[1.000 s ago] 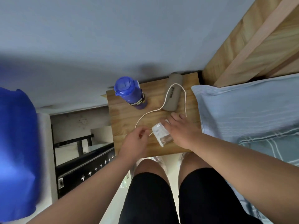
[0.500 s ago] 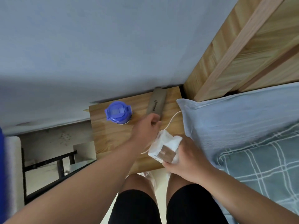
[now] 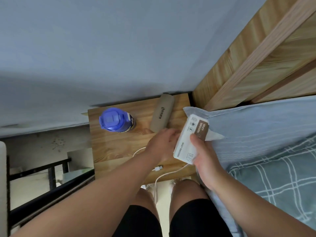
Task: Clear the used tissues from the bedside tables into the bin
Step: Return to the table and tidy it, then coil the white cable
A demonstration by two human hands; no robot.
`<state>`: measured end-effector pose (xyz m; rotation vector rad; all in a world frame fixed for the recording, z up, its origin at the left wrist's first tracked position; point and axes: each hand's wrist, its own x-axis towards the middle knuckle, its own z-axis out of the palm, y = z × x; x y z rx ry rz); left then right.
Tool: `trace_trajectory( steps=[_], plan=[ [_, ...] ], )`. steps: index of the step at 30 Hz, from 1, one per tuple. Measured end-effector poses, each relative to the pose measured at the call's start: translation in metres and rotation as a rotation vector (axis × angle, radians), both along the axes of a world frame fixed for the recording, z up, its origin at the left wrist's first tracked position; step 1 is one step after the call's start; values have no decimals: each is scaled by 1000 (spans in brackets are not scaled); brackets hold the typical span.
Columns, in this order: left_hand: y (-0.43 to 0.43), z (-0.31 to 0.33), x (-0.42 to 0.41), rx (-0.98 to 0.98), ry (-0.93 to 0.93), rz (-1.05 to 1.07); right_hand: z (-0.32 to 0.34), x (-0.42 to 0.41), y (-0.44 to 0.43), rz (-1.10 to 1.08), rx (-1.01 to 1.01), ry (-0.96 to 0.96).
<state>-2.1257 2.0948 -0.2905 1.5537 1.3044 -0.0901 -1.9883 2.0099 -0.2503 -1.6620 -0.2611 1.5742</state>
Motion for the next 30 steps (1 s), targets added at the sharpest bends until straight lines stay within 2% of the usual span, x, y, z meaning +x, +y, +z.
trace_trajectory(
  steps=[4,10,15,20,25,30],
  plan=[
    [-14,4,-12,-90,-22,38,11,-10,22,34,50,-229],
    [-8,-3,-25,424,184,132,-2,-26,89,46,51,-439],
    [20,-18,-15,237,240,110,-24,-28,129,32,-75,-543],
    [26,-29,-17,153,226,201,-39,-16,133,150,-130,-777],
    [19,-29,-12,125,145,349,-52,-16,132,315,-196,-956],
    [22,-31,-3,139,224,351,-58,-20,140,451,-215,-1125]
  ],
)
